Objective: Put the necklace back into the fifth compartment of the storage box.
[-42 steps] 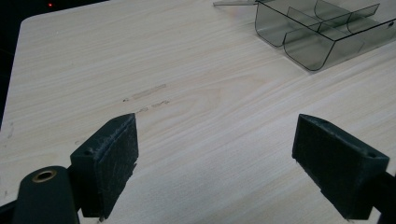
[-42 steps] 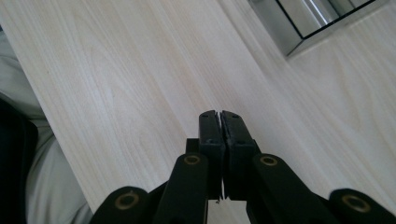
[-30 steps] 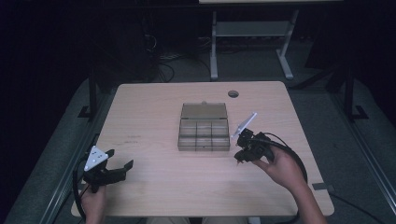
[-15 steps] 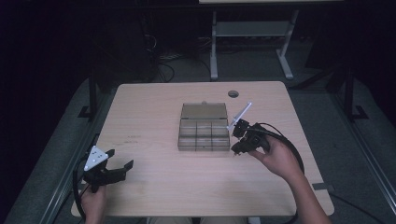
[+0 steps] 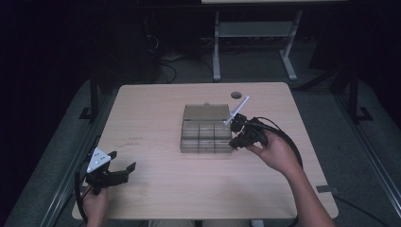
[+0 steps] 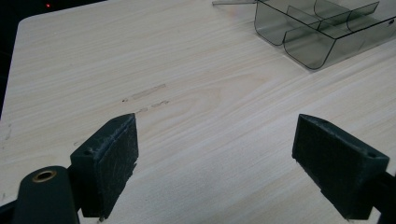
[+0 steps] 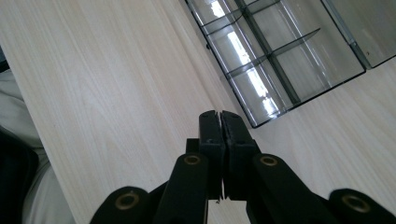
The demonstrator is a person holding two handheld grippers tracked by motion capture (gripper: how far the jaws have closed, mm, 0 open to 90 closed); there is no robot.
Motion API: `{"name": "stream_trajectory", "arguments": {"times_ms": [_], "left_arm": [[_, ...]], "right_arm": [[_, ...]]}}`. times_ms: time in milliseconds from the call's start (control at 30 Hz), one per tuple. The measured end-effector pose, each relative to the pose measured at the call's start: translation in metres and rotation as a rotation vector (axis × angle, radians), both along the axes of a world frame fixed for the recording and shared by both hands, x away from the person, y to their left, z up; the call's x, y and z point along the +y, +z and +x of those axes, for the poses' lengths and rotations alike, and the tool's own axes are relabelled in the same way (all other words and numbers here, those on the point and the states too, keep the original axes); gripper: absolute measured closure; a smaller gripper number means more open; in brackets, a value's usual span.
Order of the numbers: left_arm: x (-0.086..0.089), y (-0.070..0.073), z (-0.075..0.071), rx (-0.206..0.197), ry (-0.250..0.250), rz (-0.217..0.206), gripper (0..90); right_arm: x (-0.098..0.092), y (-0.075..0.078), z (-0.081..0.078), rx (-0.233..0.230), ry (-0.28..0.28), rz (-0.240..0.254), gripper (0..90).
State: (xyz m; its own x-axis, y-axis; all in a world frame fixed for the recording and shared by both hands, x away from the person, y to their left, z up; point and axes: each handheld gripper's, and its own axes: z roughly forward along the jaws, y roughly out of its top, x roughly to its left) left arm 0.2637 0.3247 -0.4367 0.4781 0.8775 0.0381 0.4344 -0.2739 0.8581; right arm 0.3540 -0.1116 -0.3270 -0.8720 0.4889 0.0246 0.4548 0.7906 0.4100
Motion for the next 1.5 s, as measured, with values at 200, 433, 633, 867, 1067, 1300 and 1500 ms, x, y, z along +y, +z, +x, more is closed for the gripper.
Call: {"name": "stream_trajectory", "arguments": {"times_ms": [200, 433, 633, 867, 1067, 1300, 1500], "left_arm": [[0.001, 0.001, -0.001, -0.018, -0.006, 0.008, 14.2], [0.000, 0.002, -0.002, -0.028, -0.021, 0.019, 14.2], [0.000, 0.001, -0.002, -0.028, -0.020, 0.021, 14.2], [-0.001, 0.000, -0.002, -0.026, -0.018, 0.014, 14.2], [0.000, 0.001, -0.002, -0.029, -0.021, 0.016, 14.2], [0.000, 0.002, -0.002, -0.030, -0.024, 0.013, 14.2], [0.001, 0.002, -0.002, -0.031, -0.019, -0.001, 14.2]], "right_arm": [[0.010, 0.005, 0.007, -0.008, 0.011, -0.001, 88.0], [0.023, 0.011, 0.014, -0.017, 0.025, -0.007, 88.0], [0.033, 0.013, 0.022, -0.025, 0.033, -0.007, 88.0], [0.046, 0.007, 0.031, -0.011, 0.045, -0.022, 88.0], [0.059, -0.001, 0.041, 0.002, 0.048, -0.028, 88.0], [0.069, -0.009, 0.052, 0.016, 0.048, -0.030, 88.0], [0.076, -0.017, 0.060, 0.030, 0.042, -0.038, 88.0]]}}
